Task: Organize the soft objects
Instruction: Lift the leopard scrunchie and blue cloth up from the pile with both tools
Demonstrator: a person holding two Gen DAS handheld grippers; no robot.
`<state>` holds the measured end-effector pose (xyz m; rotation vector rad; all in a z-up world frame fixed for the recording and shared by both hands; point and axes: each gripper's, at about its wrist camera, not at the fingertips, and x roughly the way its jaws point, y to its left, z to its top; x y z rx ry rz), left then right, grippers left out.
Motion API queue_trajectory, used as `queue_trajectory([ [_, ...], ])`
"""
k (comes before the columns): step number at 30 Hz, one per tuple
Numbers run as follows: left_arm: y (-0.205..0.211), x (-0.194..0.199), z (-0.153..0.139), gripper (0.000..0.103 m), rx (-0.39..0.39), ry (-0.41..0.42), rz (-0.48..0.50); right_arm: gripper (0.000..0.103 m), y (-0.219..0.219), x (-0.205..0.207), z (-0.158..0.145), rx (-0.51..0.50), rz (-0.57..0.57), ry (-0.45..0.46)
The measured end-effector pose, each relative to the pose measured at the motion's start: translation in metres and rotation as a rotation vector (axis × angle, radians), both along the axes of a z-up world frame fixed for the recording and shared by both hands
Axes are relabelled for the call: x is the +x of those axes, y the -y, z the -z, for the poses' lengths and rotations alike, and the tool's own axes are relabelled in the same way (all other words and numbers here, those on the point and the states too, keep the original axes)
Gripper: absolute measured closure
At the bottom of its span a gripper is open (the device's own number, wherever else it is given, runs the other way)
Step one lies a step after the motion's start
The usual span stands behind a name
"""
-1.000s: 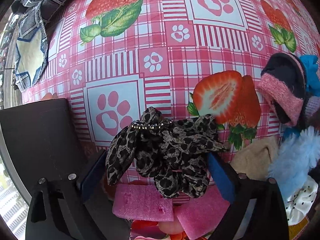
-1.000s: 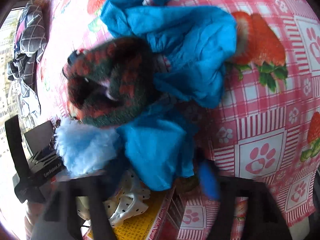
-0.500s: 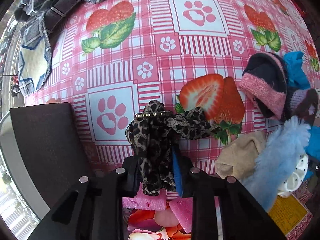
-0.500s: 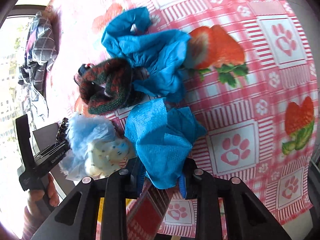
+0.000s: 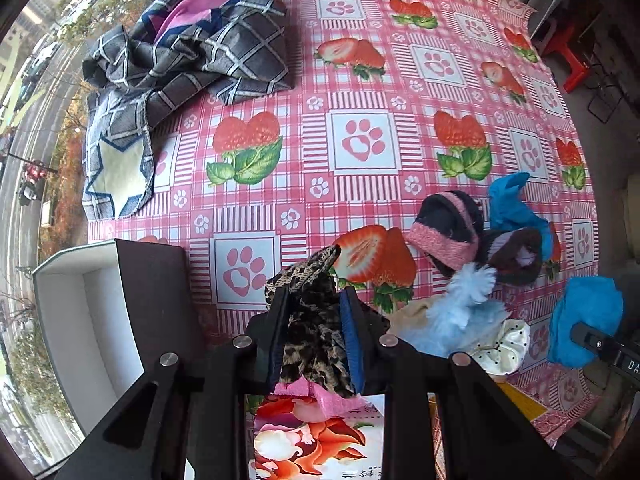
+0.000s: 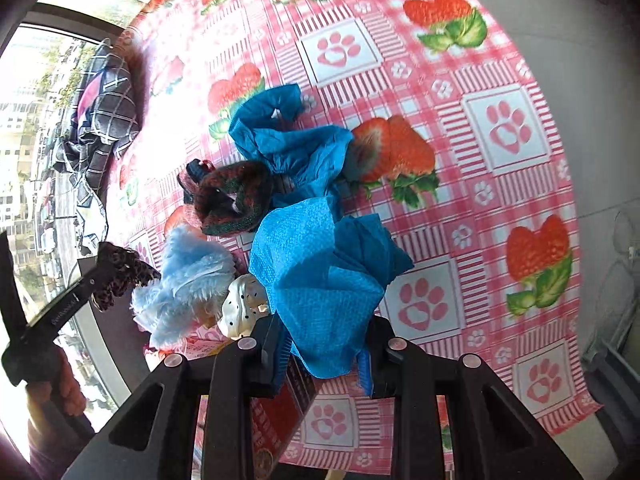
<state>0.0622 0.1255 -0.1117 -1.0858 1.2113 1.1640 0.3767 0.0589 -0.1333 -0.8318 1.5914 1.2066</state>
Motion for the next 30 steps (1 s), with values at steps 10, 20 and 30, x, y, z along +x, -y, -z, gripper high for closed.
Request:
queue_trajectory([
  [10,-0.007,-0.003,-0.012,0.073,-0.012,-0.007,-0.044,0.074,0.011,0.018,-0.012,0.016,0.019,-0.016],
  [20,-0.014,-0.066,0.056,0.027,-0.242,0.017,-0.323,0.074,0.019,0.017,-0.001,-0.013,0.015,-0.054],
  [30,-0.012,-0.039,0.093,0.083,-0.323,0.123,-0.266,0.074,0.021,0.007,-0.009,-0.002,-0.017,-0.025],
])
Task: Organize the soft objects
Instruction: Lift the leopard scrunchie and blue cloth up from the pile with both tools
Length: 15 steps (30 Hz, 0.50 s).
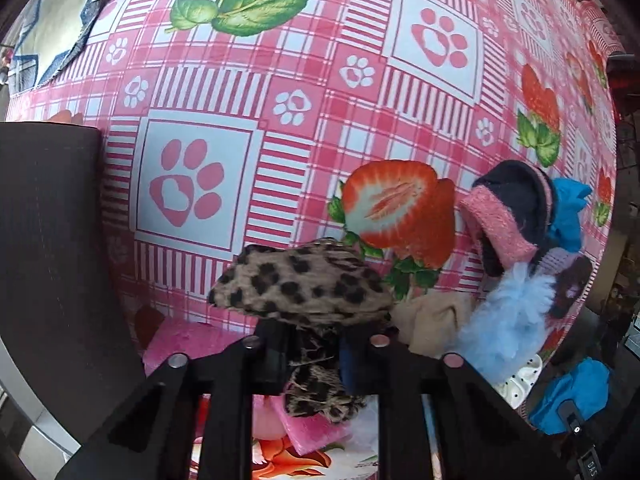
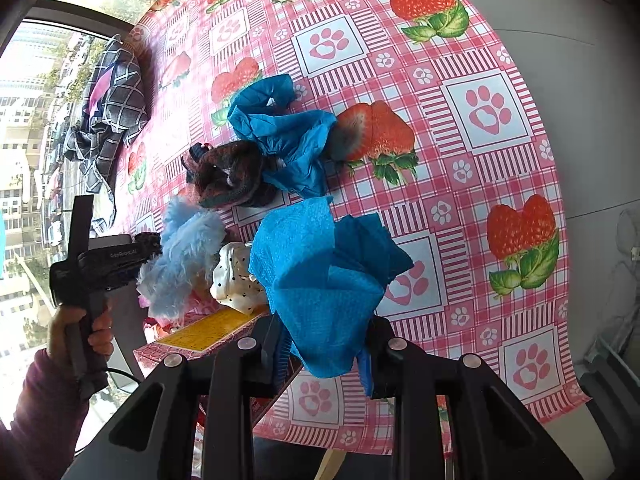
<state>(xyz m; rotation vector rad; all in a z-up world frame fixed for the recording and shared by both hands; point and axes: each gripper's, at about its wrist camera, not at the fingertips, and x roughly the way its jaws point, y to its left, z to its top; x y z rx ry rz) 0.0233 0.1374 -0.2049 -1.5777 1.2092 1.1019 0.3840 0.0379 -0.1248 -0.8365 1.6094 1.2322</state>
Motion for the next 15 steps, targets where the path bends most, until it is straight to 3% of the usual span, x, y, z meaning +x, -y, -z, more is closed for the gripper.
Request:
queue_trajectory([
  [4,0.001,0.015,-0.024,0.086,0.093,-0.058,0.077,0.074,-0.001,0.000,-0.001,0.003,0.002,0.003],
  [15,0.003,0.042,-0.106,0.086,0.305,-0.108,0.086,0.074,0.000,0.010,-0.010,0.024,-0.005,0.005],
])
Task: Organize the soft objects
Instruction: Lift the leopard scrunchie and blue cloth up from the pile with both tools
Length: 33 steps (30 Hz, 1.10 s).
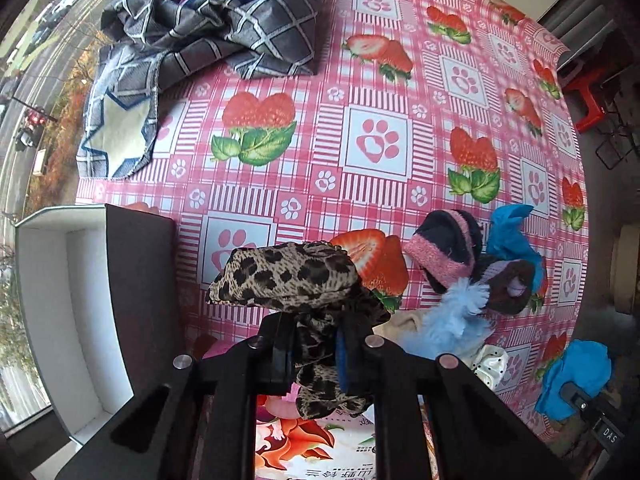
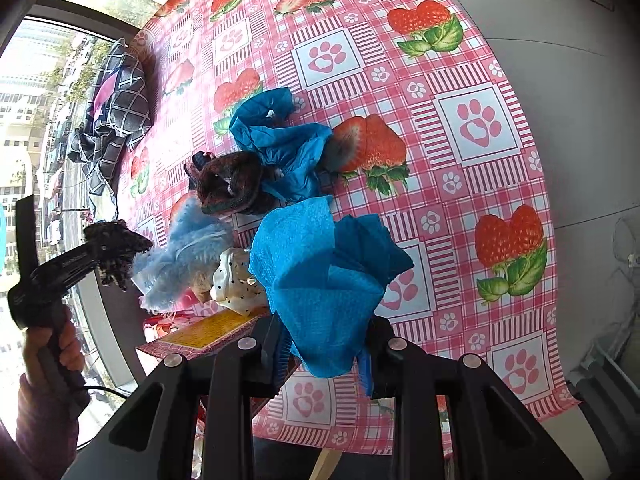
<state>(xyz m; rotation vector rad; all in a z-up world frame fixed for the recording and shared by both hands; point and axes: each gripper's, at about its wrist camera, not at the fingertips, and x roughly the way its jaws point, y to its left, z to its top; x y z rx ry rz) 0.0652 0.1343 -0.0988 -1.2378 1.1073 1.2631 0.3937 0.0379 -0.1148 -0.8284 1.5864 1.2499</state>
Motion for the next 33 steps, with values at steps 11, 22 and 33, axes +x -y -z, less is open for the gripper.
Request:
queue_trajectory([
  [11,0.024,0.070,-0.048,0.086,0.106,0.100,0.156,0.074,0.007,0.021,-0.009,0.019,-0.012,0.024],
  [22,0.089,0.185,-0.061,0.086,0.117,0.030,0.494,0.074,0.028,0.037,-0.033,0.091,-0.099,0.140],
  [33,0.130,0.230,-0.060,0.086,0.107,0.072,0.647,0.074,0.049,0.054,-0.027,0.078,-0.090,0.149],
])
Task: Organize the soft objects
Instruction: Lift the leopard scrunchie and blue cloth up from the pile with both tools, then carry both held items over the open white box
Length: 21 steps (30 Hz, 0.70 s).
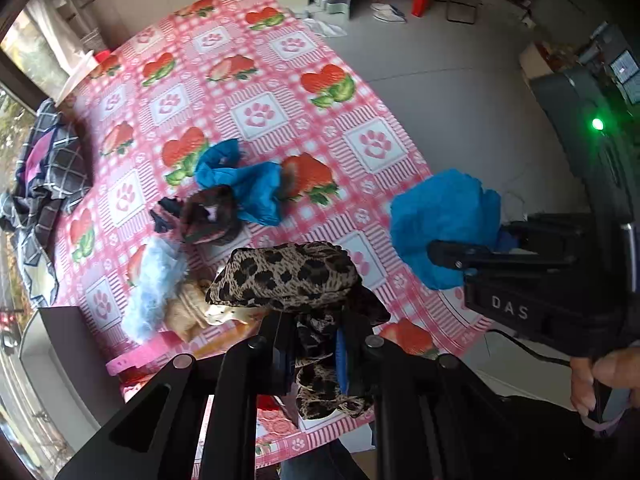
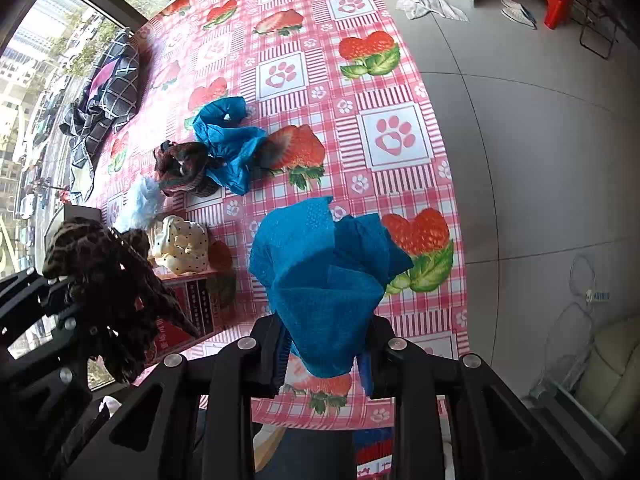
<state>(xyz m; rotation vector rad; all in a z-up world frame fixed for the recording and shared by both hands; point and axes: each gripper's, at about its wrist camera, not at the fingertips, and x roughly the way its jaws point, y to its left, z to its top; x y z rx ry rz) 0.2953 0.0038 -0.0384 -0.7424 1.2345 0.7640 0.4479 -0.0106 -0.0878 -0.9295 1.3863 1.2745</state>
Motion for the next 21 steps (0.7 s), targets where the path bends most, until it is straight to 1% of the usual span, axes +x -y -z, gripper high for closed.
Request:
queue_trajectory([
  [5,0.020,0.003,-0.001,0.086,0.005,0.037,0.070,0.074,0.015,-0.001,0.004,-0.019,0.031,0.012],
  [9,0.039,-0.007,0.004,0.086,-0.006,0.063,0.116,0.074,0.033,-0.012,0.009,-0.042,0.060,0.022],
  [16,0.071,-0.043,0.001,0.086,-0.009,0.105,0.164,0.074,0.068,-0.047,0.008,-0.064,0.081,0.059],
  [21,0.089,-0.071,-0.003,0.086,0.003,0.115,0.180,0.074,0.090,-0.077,0.002,-0.060,0.084,0.064],
])
